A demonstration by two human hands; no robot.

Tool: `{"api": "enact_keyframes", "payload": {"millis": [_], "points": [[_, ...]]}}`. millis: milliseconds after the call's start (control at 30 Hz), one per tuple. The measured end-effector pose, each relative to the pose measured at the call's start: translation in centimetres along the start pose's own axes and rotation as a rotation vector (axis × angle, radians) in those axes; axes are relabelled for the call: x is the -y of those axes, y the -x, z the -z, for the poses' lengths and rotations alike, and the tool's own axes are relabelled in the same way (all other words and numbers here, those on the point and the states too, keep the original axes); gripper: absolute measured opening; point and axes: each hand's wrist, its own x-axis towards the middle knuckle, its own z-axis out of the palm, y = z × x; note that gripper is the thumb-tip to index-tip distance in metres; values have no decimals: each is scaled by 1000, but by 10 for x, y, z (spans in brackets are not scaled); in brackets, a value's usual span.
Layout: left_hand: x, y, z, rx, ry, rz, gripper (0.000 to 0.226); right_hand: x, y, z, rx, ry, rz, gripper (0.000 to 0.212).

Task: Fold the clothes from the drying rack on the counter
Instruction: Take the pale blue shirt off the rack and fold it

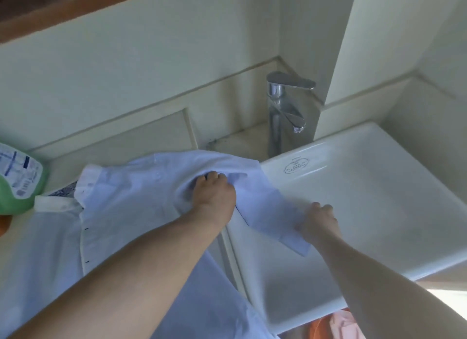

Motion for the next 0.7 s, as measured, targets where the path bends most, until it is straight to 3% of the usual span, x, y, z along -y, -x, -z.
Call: {"api": "enact_keyframes", "payload": {"millis": [100, 200, 300, 400, 467, 567, 633, 700], "points": [[-2, -9, 0, 29, -52, 21, 42, 0, -12, 6, 22, 95, 96, 30], [-3, -15, 8, 69, -108, 0, 42, 0, -25, 28, 57, 40, 109, 29], [-5, -15, 15, 121, -85, -43, 32, 2, -38, 63, -183, -144, 32, 32], [-7, -9, 23, 176, 130, -150, 20, 1, -40, 89, -401, -361, -117, 40], [-7, -5, 29, 293, 262, -265, 19, -1, -38, 88, -329, -473, -262, 56], [-11, -1, 33, 489, 356, -354, 32, -9, -29, 68, -165, -468, -477, 57], [-15, -3, 29, 452, 352, -372, 28, -11, -24, 55, -143, -492, -505, 56], [-18, -6, 25, 232, 299, -371, 22, -14, -24, 47, -147, -606, -506, 55]]}}
